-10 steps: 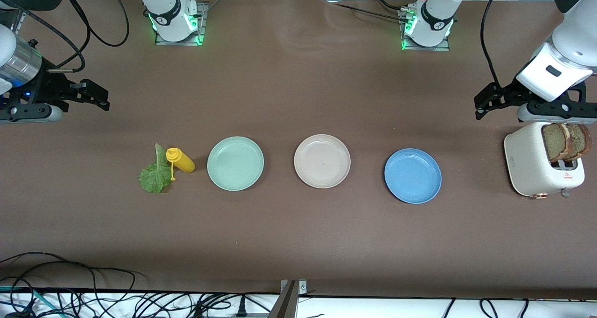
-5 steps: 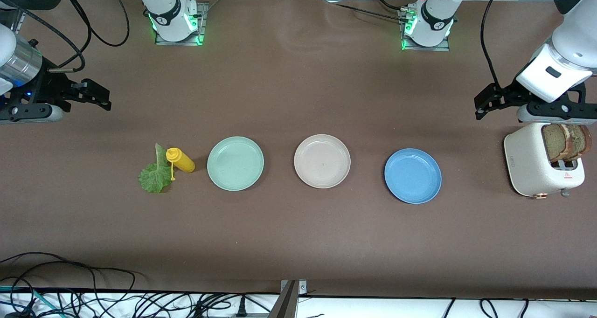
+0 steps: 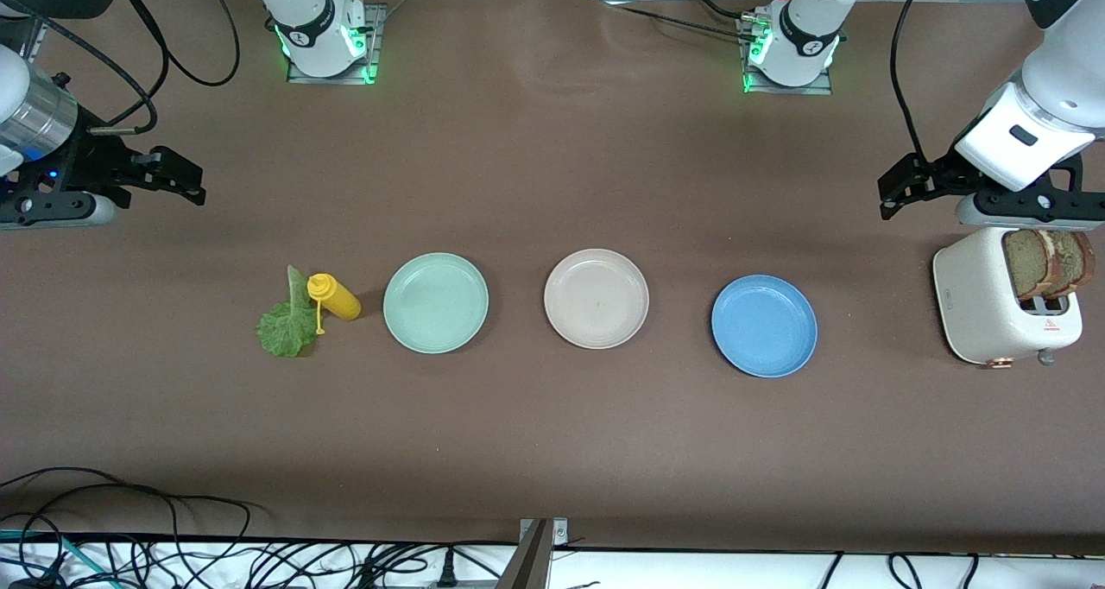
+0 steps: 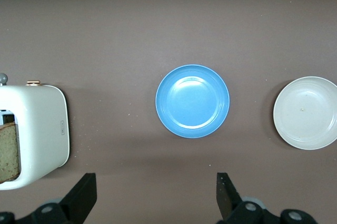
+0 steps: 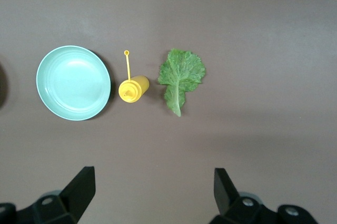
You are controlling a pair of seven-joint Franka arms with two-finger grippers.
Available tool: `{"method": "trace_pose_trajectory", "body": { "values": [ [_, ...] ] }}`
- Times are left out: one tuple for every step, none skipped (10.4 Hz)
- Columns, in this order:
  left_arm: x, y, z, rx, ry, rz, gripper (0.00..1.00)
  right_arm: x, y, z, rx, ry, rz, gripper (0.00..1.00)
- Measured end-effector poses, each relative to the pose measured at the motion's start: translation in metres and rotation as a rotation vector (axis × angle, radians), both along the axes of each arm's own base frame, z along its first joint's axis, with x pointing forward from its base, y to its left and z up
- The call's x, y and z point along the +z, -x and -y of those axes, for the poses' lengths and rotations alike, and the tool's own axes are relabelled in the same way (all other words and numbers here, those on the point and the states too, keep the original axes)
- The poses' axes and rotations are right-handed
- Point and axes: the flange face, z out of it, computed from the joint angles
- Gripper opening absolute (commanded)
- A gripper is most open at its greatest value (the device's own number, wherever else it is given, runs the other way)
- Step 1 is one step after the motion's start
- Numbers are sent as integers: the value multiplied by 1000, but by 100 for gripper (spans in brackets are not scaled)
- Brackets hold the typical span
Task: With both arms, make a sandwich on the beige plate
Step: 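Reach the right gripper toward the green lettuce leaf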
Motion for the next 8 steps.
{"method": "trace_pose_trajectory", "body": {
  "values": [
    [0, 0, 0, 0, 0, 0, 100, -4, -2, 0, 0, 0, -6, 100],
    [0, 0, 0, 0, 0, 0, 100, -8, -3, 0, 0, 0, -14, 100],
    [0, 0, 0, 0, 0, 0, 100, -12, -5, 0, 0, 1, -20, 100],
    [0, 0, 0, 0, 0, 0, 100, -14, -6, 0, 0, 1, -24, 100],
    [0, 0, 0, 0, 0, 0, 100, -15, -7, 0, 2, 1, -25, 100],
    [0, 0, 0, 0, 0, 0, 100, -15, -7, 0, 3, 0, -25, 100],
    [0, 0, 0, 0, 0, 0, 100, -15, -7, 0, 4, 0, -25, 100],
    [0, 0, 0, -1, 0, 0, 100, -15, -7, 0, 5, 0, -25, 100]
  ]
}}
